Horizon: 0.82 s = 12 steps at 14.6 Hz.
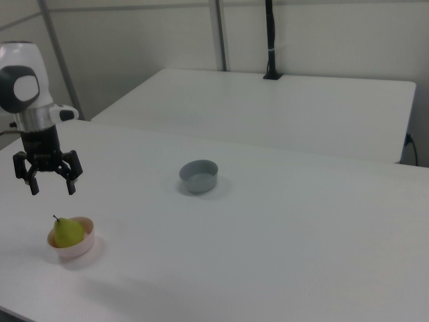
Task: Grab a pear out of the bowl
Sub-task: 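Move the open gripper over the pink bowl and lower onto the pear, then close the gripper around the pear's top inside the pink bowl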
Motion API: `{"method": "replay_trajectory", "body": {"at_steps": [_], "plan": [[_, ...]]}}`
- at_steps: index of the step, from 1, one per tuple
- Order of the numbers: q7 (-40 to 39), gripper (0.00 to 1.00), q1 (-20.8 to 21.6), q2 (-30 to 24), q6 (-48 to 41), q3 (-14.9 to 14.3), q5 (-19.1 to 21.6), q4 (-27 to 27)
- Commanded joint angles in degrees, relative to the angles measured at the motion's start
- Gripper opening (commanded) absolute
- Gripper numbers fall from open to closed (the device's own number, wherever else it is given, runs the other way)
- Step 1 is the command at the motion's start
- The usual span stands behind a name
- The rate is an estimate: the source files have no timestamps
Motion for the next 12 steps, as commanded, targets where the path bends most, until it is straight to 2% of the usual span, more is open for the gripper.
{"method": "replay_trajectory", "body": {"at_steps": [1, 4, 10, 12], "plan": [[5.56, 1.0, 3.73, 5.09, 6.87, -0.56, -0.7, -1.17], [5.57, 1.0, 4.79, 8.44, 7.23, -0.56, -2.54, -1.26], [5.48, 1.0, 5.59, 11.86, 9.33, -0.56, -3.16, -1.17], [5.13, 0.96, 5.59, 13.18, 9.52, -0.56, -3.16, -1.17]]}}
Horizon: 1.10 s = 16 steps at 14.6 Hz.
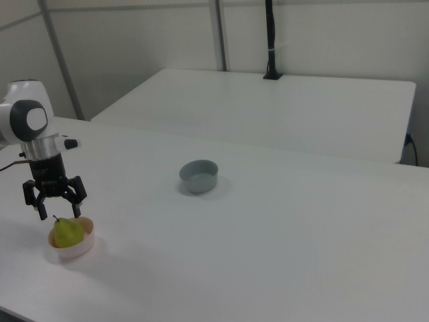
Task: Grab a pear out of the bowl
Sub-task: 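Close the gripper around the pear's top inside the pink bowl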
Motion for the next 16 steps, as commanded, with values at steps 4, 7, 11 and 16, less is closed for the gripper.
{"method": "replay_trajectory", "body": {"at_steps": [4, 7, 11, 16], "plan": [[-0.5, 0.9, 1.18, 3.22, 2.32, -0.58, -2.05, -1.2], [-2.34, 0.81, 1.18, 3.57, 2.32, -0.58, -2.05, -1.2], [-2.87, 0.74, 1.18, 4.54, 2.93, -0.58, -2.05, -1.2], [-2.87, 0.43, 1.09, 4.19, 2.85, -0.58, -2.05, -1.2]]}}
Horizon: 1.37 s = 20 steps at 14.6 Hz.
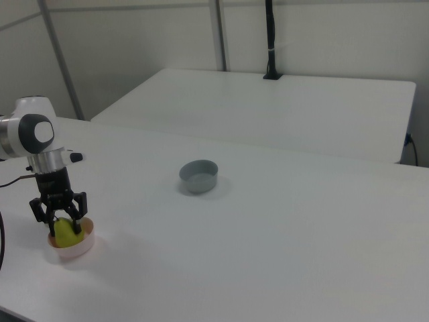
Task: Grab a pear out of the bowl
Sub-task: 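Close the gripper around the pear's top inside the pink bowl, then lift the pear up out of the pink bowl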
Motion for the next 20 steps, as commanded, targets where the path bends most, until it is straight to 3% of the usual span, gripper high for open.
{"method": "replay_trajectory", "body": {"at_steps": [1, 11, 15, 18, 20], "plan": [[-0.76, 0.4, 0.66, -0.93, 1.73, -0.58, -0.76, -1.18], [-3.65, 0.39, -4.25, -15.24, -8.8, -0.49, 0.03, -0.13], [-6.48, 0.39, -6.72, -16.67, -13.13, -0.23, 0.29, 1.81], [-7.43, 0.39, -14.85, -15.71, -12.61, 5.37, 1.0, 2.77], [-8.76, 0.38, -19.45, -12.11, -12.25, 6.36, 1.0, 6.01]]}}
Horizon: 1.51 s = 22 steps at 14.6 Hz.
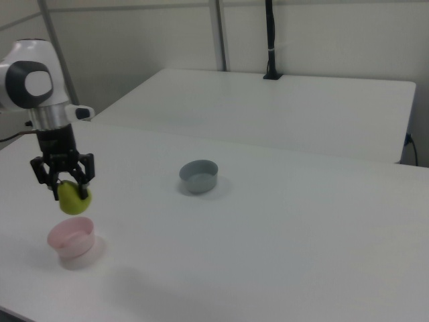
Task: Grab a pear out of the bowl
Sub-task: 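Lift the pear up out of the pink bowl, then carry the pear toward the grey bowl and lower it onto the table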
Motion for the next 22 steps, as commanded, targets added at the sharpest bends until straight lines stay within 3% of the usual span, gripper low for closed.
{"method": "replay_trajectory", "body": {"at_steps": [1, 3, 7, 12, 17, 18, 21, 22], "plan": [[-2.92, 0.38, -7.92, 5.85, 1.7, 2.11, 0.71, 5.85], [-3.01, 0.38, -12.23, 9.45, 6.01, 2.11, 0.45, 7.88], [-2.57, 0.38, -18.13, 22.55, 7.88, 2.11, 0.01, 21.05], [-2.48, 0.39, -17.44, 27.83, 7.96, 2.19, -1.23, 22.3], [-2.75, 0.46, -15.59, 32.06, 7.96, 2.11, -1.58, 22.56], [-2.83, 0.49, -15.59, 32.14, 7.96, 2.11, -1.49, 22.56], [-2.92, 1.0, -15.59, 32.14, 7.96, 2.11, -1.58, 22.56], [-2.92, 1.0, -15.67, 31.88, 7.96, 2.11, -1.58, 22.56]]}}
